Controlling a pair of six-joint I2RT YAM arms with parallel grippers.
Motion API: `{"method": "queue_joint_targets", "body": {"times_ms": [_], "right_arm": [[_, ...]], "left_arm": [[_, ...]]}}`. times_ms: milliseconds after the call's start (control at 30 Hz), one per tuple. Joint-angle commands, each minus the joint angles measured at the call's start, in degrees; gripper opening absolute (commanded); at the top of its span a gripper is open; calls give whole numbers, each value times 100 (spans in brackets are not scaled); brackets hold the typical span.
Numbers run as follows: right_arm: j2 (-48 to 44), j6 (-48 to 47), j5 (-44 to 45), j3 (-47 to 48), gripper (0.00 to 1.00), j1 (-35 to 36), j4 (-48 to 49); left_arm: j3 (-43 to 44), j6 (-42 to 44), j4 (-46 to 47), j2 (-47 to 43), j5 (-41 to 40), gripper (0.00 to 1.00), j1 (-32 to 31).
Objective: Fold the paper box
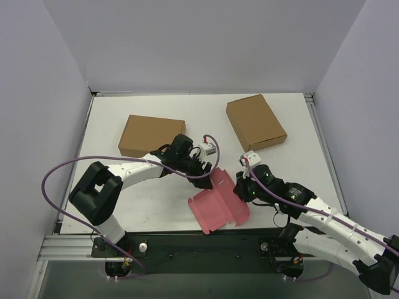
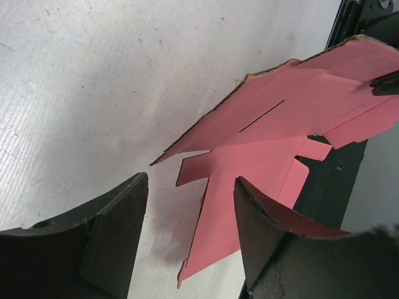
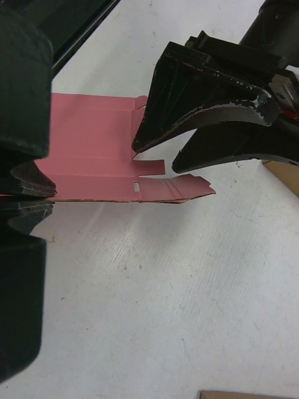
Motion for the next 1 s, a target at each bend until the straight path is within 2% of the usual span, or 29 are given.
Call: {"method": "queue_joint_targets", "body": {"times_ms": [0, 67, 233, 367, 567, 967], "right_arm": [[72, 66, -35, 60, 0, -44, 171], [81, 66, -26, 60, 0, -52, 180], [72, 109, 71, 60, 0, -70, 180], [125, 154, 228, 69, 0, -61, 180], [309, 215, 334, 95, 0, -61, 189], [344, 329, 642, 16, 0, -70, 189]], "left_arm": [[97, -61, 260, 75, 196, 60, -93], [114, -52, 251, 76, 205, 57, -145], [114, -34, 199, 58, 100, 39, -268], [123, -8, 163, 41, -32, 32, -391], [88, -17, 189, -21, -286, 28, -611], [62, -298, 304, 224, -454, 27, -998]]}}
